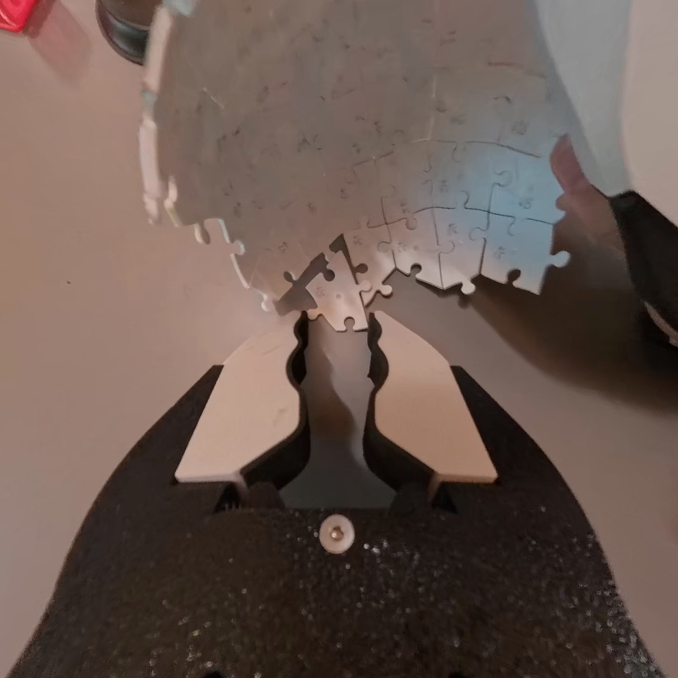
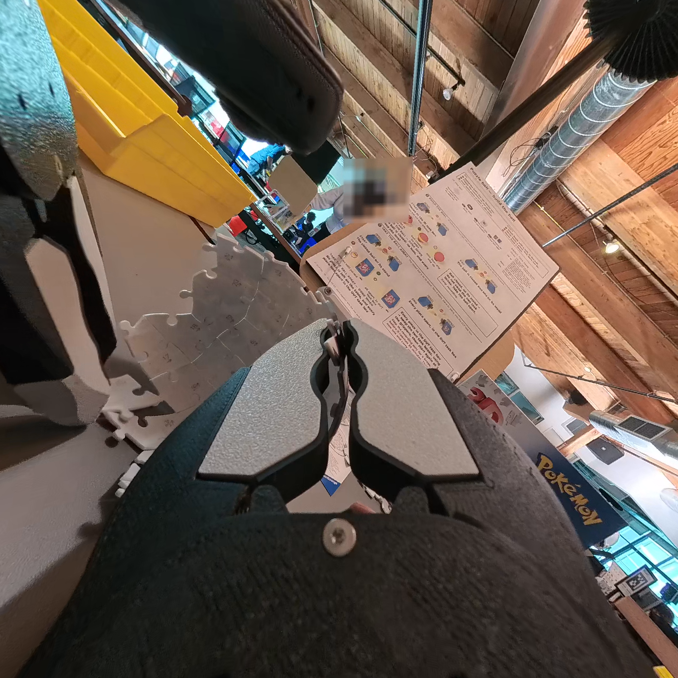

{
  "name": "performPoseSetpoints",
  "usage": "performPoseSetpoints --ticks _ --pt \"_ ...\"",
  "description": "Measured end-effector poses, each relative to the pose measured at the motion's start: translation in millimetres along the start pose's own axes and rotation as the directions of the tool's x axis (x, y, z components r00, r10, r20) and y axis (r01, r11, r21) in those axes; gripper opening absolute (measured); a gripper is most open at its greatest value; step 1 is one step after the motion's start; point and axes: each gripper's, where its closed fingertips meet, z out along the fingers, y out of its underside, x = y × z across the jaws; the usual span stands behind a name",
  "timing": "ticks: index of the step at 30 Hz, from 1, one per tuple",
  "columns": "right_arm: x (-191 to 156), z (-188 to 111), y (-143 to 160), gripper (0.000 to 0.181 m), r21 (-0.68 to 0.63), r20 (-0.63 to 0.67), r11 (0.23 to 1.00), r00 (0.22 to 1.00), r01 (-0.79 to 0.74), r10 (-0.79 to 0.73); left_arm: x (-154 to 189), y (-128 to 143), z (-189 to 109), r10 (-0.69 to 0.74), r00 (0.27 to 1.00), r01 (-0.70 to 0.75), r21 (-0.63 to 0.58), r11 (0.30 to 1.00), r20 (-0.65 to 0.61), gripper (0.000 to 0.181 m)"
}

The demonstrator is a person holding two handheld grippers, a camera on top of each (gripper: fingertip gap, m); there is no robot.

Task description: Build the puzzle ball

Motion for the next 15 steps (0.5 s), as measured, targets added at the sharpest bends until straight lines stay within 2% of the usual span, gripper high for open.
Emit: performPoseSetpoints --ticks 7,15 --pt "-0.2 0.3 -0.3 0.005 0.001 0.000 1.000 1.000 0.001 -0.001 -0.2 -4.5 -3.2 0.191 0.976 -0.195 0.031 0.980 0.099 0.030" --pt "-0.3 0.1 -0.5 0.005 0.001 -0.002 1.000 1.000 0.003 -0.003 -5.0 -15.2 -1.6 0.305 0.938 -0.313 0.025 0.949 0.161 0.027"
